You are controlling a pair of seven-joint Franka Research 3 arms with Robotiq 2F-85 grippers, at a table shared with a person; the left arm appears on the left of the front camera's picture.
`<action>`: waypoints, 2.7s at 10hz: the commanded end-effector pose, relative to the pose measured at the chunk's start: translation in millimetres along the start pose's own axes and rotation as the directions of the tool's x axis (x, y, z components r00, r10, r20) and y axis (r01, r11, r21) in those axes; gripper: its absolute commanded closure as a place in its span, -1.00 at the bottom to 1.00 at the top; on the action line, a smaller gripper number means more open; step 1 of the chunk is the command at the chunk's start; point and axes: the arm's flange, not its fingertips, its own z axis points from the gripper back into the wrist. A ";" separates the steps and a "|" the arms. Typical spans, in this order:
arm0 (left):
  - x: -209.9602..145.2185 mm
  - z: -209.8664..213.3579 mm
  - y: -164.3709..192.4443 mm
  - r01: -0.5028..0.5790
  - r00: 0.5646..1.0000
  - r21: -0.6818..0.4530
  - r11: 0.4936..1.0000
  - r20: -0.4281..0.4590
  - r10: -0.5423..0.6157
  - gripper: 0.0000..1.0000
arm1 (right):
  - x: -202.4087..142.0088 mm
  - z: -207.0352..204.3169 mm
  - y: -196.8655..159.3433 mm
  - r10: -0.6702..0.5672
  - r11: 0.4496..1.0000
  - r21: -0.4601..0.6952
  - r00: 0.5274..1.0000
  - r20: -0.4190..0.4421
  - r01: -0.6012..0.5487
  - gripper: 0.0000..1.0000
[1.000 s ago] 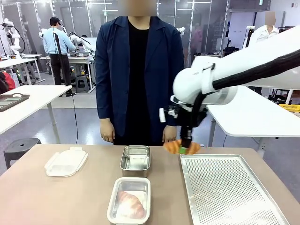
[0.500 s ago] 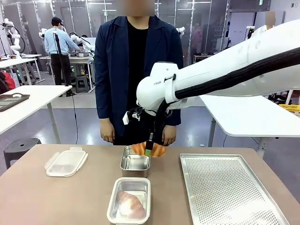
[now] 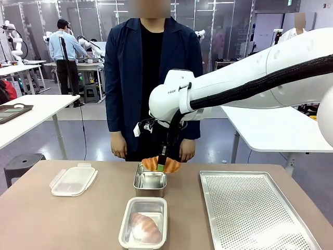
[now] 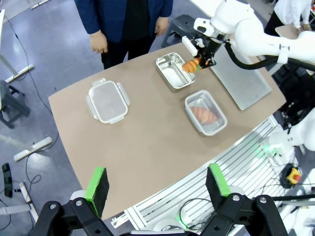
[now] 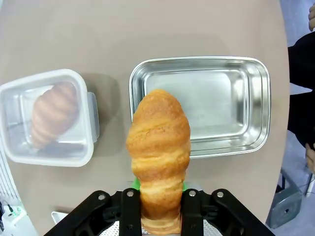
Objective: Place the bread into the airtight container.
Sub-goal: Pick up a Butter Roll and place it into an empty Airtight Container.
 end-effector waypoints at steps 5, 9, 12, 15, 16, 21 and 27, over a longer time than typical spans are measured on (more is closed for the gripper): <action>2.1 2.2 -1.3 0.006 1.000 -0.009 1.000 0.006 -0.006 -1.00 | 0.3 0.0 0.3 0.001 1.000 0.000 1.000 0.000 -0.001 0.56; 2.1 2.2 -1.3 0.006 1.000 -0.009 1.000 0.006 -0.006 -1.00 | 16.6 -6.4 6.2 -0.410 0.895 -0.146 0.906 0.105 0.422 0.56; 2.1 2.2 -1.3 0.006 1.000 -0.009 1.000 0.006 -0.006 -1.00 | 27.1 -18.2 9.7 -0.709 0.684 -0.069 0.684 0.173 0.726 0.56; 2.1 2.2 -1.3 0.006 1.000 -0.009 1.000 0.006 -0.006 -1.00 | 34.0 -25.2 8.0 -0.865 0.471 -0.034 0.469 0.181 0.882 0.56; 2.1 2.2 -1.3 0.006 1.000 -0.009 1.000 0.006 -0.006 -1.00 | 33.3 -27.0 4.6 -0.900 0.400 -0.022 0.397 0.179 0.916 0.56; 2.1 2.2 -1.3 0.006 1.000 -0.009 1.000 0.006 -0.006 -1.00 | 47.0 -64.9 -9.3 -0.942 0.277 -0.030 0.278 0.190 0.960 0.56; 2.1 2.2 -1.3 0.006 1.000 -0.009 1.000 0.006 -0.006 -1.00 | 43.6 -67.1 -12.7 -0.942 0.253 -0.097 0.268 0.202 0.963 -0.97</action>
